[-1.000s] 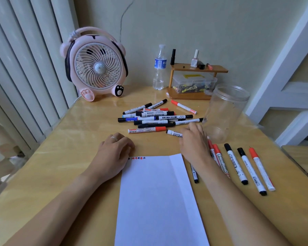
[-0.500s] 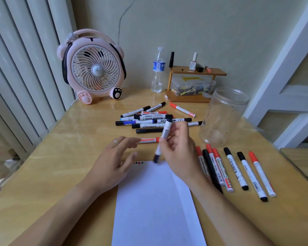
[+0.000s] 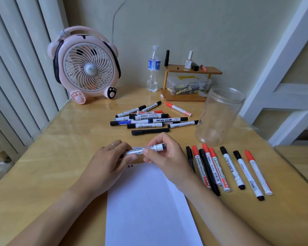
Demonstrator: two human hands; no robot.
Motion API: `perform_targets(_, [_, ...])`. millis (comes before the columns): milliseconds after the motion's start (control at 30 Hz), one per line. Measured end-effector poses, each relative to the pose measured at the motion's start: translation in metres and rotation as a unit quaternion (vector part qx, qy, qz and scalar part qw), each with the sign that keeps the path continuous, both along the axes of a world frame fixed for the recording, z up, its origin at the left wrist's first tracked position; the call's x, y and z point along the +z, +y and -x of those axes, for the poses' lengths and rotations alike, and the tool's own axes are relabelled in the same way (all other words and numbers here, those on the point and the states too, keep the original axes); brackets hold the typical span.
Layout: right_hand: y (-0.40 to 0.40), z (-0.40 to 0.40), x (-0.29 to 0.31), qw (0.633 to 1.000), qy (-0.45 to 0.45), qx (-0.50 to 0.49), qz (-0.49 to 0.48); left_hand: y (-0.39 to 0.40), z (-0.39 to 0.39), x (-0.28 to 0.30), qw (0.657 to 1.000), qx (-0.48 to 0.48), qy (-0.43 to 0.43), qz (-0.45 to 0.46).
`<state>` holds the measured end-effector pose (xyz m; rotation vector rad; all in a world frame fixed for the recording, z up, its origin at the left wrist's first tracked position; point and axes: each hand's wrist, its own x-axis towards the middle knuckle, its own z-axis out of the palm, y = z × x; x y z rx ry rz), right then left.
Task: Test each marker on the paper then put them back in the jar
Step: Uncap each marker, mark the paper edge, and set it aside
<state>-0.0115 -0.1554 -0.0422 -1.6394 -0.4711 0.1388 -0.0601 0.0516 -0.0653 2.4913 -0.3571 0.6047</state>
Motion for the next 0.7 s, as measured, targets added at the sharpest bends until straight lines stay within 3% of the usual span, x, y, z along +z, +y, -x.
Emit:
perform_targets(267, [-0.005, -0.002, 0.005, 0.991, -0.082, -0.033, 0.096, 0.006, -0.002, 0.0, 0.999, 0.023, -0.001, -0.047])
perform_targets(333, [-0.01, -0.002, 0.008, 0.966, -0.18, -0.019, 0.185, 0.004, -0.001, 0.001, 0.998, 0.014, -0.017, -0.057])
perform_targets(467, [0.0, 0.007, 0.012, 0.856, -0.375, 0.003, 0.357, -0.006, 0.001, 0.001, 0.994, -0.001, -0.034, -0.103])
perform_targets(700, [0.011, 0.014, 0.006, 0.817, -0.382, 0.03, 0.43, 0.0, -0.001, 0.0, 0.99, -0.007, -0.028, -0.135])
